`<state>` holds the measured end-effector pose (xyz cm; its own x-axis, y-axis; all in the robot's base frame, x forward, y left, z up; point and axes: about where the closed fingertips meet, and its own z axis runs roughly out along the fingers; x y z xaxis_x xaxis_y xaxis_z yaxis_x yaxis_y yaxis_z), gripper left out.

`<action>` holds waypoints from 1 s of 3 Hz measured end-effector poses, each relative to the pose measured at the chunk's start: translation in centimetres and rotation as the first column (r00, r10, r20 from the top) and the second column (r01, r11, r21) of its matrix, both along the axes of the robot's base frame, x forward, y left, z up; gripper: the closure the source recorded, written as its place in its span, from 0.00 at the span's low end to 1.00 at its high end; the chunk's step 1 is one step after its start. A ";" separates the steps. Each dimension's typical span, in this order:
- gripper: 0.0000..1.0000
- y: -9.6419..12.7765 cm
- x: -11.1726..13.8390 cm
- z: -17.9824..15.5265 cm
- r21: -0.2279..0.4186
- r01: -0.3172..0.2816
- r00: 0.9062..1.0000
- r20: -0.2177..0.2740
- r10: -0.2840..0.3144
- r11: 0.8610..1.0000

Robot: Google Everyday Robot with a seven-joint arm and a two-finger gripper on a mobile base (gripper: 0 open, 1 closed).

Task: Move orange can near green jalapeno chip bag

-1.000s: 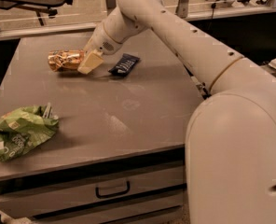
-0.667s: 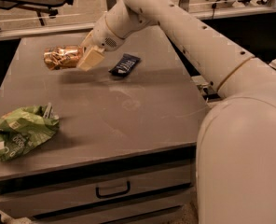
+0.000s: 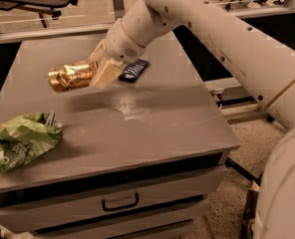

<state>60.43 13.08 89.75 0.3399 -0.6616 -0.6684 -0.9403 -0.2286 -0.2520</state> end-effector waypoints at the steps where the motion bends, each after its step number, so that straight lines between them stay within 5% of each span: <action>1: 1.00 0.0 -3.7 -3.2 -0.058 -0.061 0.997 -0.046 0.059 0.996; 2: 0.92 0.3 -5.5 -6.0 -0.094 -0.094 0.992 -0.098 0.085 0.991; 3: 0.53 0.5 -5.6 -6.4 -0.097 -0.100 0.990 -0.106 0.089 0.990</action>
Offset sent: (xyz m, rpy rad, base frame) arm -0.0621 0.0047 -0.0994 -0.1426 0.1771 0.0986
